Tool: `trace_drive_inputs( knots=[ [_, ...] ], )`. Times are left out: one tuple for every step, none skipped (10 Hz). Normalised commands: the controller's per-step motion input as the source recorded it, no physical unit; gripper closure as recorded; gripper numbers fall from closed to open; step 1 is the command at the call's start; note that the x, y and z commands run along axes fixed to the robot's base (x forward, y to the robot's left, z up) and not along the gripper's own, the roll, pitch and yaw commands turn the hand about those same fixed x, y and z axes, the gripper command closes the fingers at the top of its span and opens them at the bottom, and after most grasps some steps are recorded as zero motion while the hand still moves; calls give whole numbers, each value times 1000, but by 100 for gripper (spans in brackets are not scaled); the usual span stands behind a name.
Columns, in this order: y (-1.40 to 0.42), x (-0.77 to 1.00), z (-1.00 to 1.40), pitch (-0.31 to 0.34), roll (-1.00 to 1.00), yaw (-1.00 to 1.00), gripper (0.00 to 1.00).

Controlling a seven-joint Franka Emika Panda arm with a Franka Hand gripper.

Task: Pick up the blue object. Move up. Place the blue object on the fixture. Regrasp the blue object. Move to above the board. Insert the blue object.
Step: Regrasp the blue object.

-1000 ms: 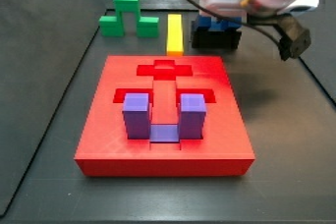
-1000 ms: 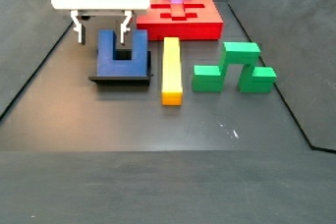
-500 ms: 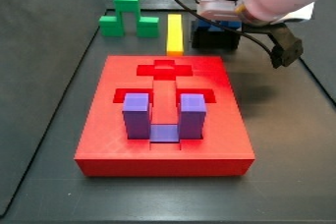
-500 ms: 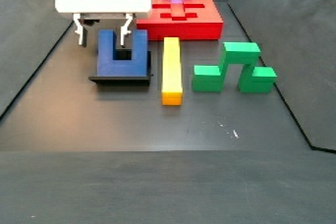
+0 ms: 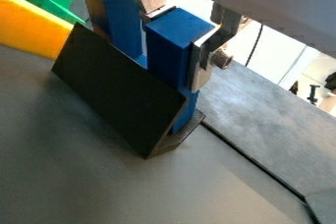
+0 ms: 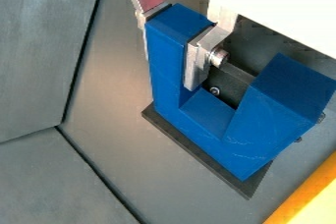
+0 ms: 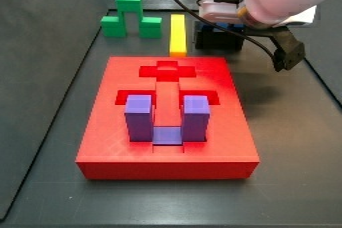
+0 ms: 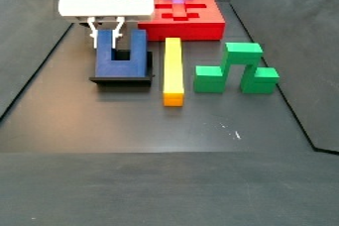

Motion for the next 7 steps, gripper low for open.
trace_drive_inputs(
  knots=[
    [0, 0, 0, 0, 0, 0, 100],
    [0, 0, 0, 0, 0, 0, 100],
    [0, 0, 0, 0, 0, 0, 100],
    [0, 0, 0, 0, 0, 0, 100],
    [0, 0, 0, 0, 0, 0, 100],
    [0, 0, 0, 0, 0, 0, 100],
    [0, 0, 0, 0, 0, 0, 100]
  ],
)
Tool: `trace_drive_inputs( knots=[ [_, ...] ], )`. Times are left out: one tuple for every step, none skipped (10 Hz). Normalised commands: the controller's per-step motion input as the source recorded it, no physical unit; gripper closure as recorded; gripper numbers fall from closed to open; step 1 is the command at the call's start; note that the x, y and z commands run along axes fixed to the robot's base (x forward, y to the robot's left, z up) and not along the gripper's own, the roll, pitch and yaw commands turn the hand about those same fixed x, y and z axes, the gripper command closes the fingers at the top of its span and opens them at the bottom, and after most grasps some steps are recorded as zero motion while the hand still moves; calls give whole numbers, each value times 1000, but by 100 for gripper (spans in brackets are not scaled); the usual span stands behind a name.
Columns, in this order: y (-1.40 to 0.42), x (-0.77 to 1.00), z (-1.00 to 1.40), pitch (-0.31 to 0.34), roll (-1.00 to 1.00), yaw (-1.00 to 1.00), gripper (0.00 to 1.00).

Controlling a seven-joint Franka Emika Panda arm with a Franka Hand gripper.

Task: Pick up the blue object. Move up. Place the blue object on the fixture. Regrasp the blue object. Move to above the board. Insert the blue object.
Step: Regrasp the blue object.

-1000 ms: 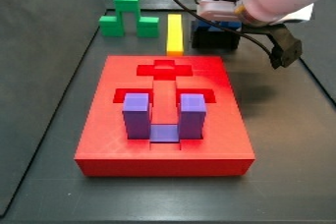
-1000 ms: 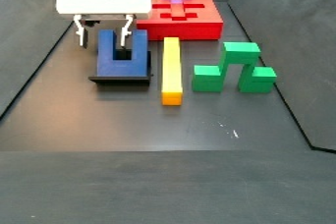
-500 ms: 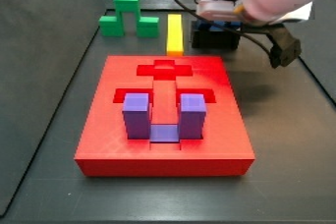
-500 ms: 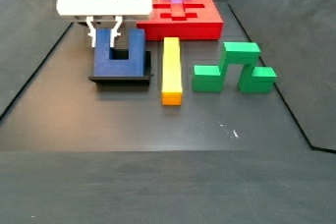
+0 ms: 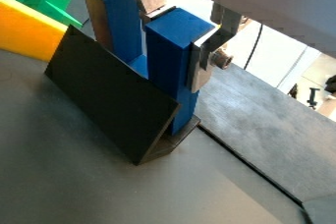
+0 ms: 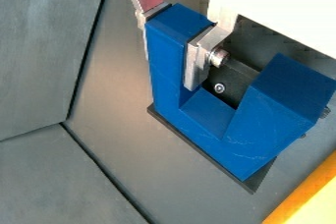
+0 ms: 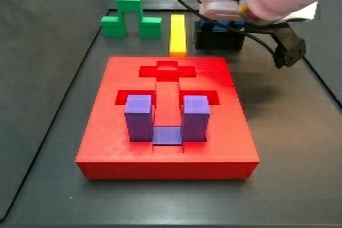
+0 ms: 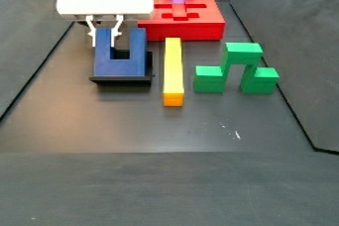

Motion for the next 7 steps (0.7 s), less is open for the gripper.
trace_drive_inputs(
  knots=[
    [0, 0, 0, 0, 0, 0, 100],
    [0, 0, 0, 0, 0, 0, 100],
    [0, 0, 0, 0, 0, 0, 100],
    [0, 0, 0, 0, 0, 0, 100],
    [0, 0, 0, 0, 0, 0, 100],
    [0, 0, 0, 0, 0, 0, 100],
    [0, 0, 0, 0, 0, 0, 100]
  ],
)
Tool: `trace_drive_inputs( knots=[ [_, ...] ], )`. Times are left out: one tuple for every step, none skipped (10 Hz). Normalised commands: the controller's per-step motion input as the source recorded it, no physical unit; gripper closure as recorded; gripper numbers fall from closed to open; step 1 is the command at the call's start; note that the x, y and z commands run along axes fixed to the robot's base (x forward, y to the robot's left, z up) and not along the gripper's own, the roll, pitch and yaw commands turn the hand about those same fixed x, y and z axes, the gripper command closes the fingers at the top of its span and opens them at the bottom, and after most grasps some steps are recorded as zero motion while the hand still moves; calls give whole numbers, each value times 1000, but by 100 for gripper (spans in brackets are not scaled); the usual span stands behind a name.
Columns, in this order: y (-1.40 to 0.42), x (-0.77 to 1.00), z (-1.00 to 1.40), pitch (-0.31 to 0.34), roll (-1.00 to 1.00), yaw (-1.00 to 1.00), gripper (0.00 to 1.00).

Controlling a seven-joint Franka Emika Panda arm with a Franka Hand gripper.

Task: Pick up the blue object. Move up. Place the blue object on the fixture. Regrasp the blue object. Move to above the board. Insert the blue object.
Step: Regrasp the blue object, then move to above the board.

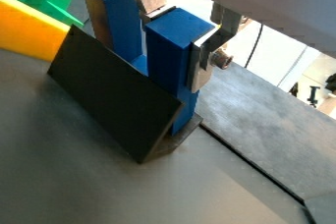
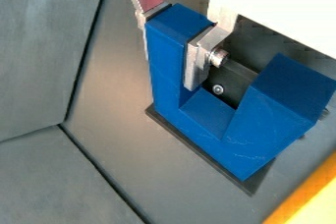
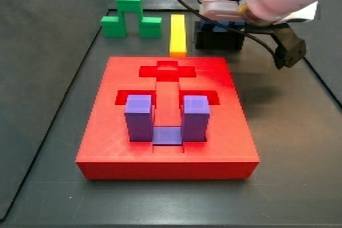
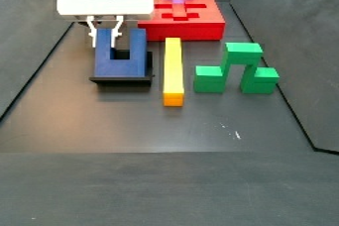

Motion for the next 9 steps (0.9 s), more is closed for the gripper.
trace_drive_inputs(
  knots=[
    [0, 0, 0, 0, 0, 0, 100],
    [0, 0, 1400, 0, 0, 0, 100],
    [-30, 6, 1400, -24, 6, -26, 100],
    [-26, -23, 1400, -21, -38, -37, 100],
    [-10, -23, 1400, -10, -21, -37, 100],
    [-30, -11, 1400, 28, -15, -39, 100],
    [-39, -10, 1400, 49, -2, -34, 100],
    [-25, -7, 1400, 54, -9, -22, 100],
    [-19, 4, 802, 73, -17, -7, 100]
  ],
)
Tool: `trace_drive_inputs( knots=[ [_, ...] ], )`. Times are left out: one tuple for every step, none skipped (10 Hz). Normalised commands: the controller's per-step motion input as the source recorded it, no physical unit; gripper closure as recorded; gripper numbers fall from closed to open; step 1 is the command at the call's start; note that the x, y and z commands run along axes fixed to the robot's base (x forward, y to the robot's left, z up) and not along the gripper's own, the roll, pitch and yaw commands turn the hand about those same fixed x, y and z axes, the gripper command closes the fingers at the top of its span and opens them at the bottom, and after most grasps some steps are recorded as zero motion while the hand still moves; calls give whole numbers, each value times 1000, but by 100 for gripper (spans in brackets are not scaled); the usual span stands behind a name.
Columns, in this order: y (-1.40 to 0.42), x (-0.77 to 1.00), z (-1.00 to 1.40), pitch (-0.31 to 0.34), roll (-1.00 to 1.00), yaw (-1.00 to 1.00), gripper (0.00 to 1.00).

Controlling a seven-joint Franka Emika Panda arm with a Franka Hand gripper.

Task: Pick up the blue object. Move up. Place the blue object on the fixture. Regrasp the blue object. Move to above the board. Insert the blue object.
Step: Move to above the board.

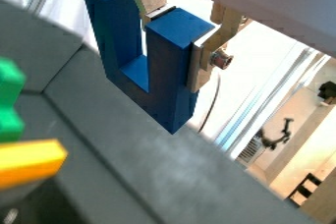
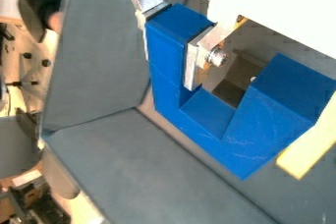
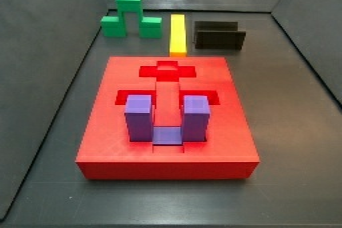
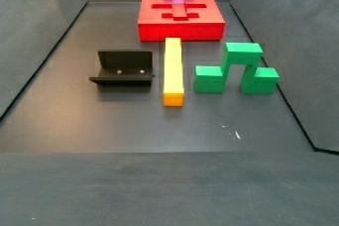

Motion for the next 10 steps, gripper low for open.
trace_drive_inputs(
  knots=[
    [-9, 24, 404, 84, -4, 7, 100],
    [-20, 42, 182, 95, 9, 28, 100],
    [-1400, -1169, 283, 112, -1000, 19, 100],
    [-1400, -1195, 279, 94, -1000, 26, 100],
    [-1400, -1253, 290, 73, -1000, 34, 100],
    [-1400, -1320, 263, 61, -1000, 45, 100],
    [-1400, -1301, 283, 58, -1000, 52, 100],
    [-1400, -1316, 283, 50, -1000, 56, 100],
    [-844, -845, 156, 38, -1000, 60, 100],
    [-305, -363, 45, 32, -1000, 61, 100]
  ],
)
